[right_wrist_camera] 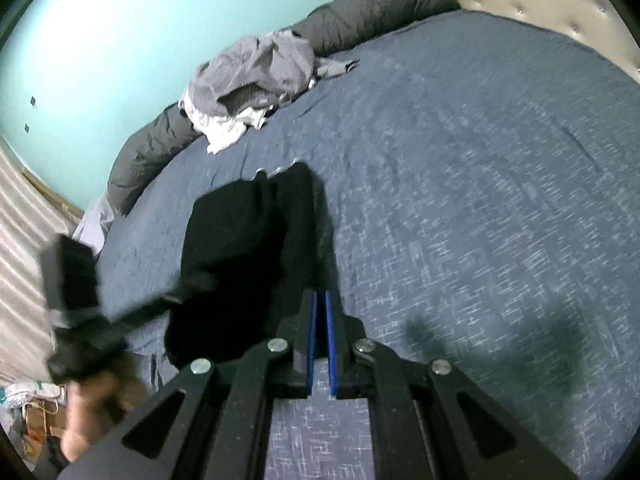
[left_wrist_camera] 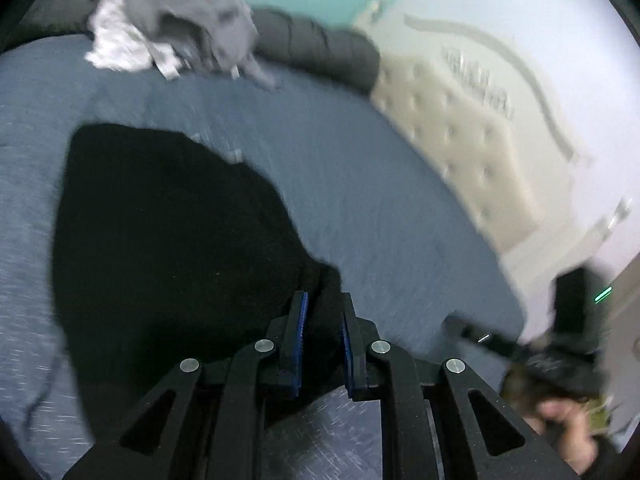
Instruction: Fold clothes
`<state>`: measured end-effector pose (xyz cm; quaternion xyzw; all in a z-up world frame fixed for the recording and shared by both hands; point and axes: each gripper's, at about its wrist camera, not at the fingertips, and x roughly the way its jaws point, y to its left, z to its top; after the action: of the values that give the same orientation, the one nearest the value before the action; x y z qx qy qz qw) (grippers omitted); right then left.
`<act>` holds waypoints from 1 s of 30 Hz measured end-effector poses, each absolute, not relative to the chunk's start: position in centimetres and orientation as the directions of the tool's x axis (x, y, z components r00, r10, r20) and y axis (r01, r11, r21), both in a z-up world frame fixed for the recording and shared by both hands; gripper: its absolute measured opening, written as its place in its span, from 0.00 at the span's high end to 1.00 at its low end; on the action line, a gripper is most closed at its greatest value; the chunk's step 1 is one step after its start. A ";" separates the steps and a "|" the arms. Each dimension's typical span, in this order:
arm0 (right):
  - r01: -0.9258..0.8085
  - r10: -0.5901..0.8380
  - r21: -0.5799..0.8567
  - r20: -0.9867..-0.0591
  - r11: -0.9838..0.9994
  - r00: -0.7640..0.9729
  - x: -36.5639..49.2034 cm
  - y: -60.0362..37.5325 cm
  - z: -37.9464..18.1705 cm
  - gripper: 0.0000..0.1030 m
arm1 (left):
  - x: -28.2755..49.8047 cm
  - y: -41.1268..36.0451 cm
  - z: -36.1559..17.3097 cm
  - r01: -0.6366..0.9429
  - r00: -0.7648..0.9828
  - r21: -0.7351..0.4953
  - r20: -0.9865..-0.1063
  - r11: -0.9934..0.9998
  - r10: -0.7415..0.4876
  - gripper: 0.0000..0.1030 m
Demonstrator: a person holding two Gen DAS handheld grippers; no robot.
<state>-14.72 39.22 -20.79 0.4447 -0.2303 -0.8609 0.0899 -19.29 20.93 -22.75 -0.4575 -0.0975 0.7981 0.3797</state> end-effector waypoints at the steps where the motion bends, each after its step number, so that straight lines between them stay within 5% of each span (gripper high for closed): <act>1: -0.045 -0.373 0.482 -0.729 -0.875 -0.574 -15.0 38.9 -21.1 0.96 | -19.2 20.8 -22.9 -0.518 -0.293 -0.496 -0.663 -0.697 0.689 0.84; 5: -0.017 -0.448 0.535 -0.724 -0.845 -0.524 -16.0 37.8 -22.0 0.94 | -18.9 17.8 -21.7 -0.510 -0.328 -0.488 -0.651 -0.709 0.684 0.76; 9: -0.021 -0.502 0.591 -0.703 -0.807 -0.504 -17.6 36.9 -22.7 0.56 | -18.5 14.7 -20.5 -0.501 -0.362 -0.480 -0.639 -0.720 0.678 0.64; 14: -0.054 -0.549 0.644 -0.691 -0.763 -0.470 -20.4 35.8 -23.8 0.46 | -18.5 10.7 -20.1 -0.476 -0.404 -0.461 -0.642 -0.749 0.651 0.63; 27: -0.015 -0.525 0.562 -0.781 -0.827 -0.338 -25.0 30.8 -26.5 0.45 | -18.0 9.2 -24.7 -0.475 -0.379 -0.431 -0.687 -0.767 0.621 0.63; 30: 0.021 -0.496 0.523 -0.796 -0.852 -0.348 -24.8 30.1 -26.3 0.68 | -17.7 9.3 -25.0 -0.484 -0.377 -0.425 -0.688 -0.765 0.620 0.63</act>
<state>-24.77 30.11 -26.26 0.5472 -0.2173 -0.7917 0.1631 -17.67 9.33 -24.96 -0.4469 -0.0764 0.8263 0.3341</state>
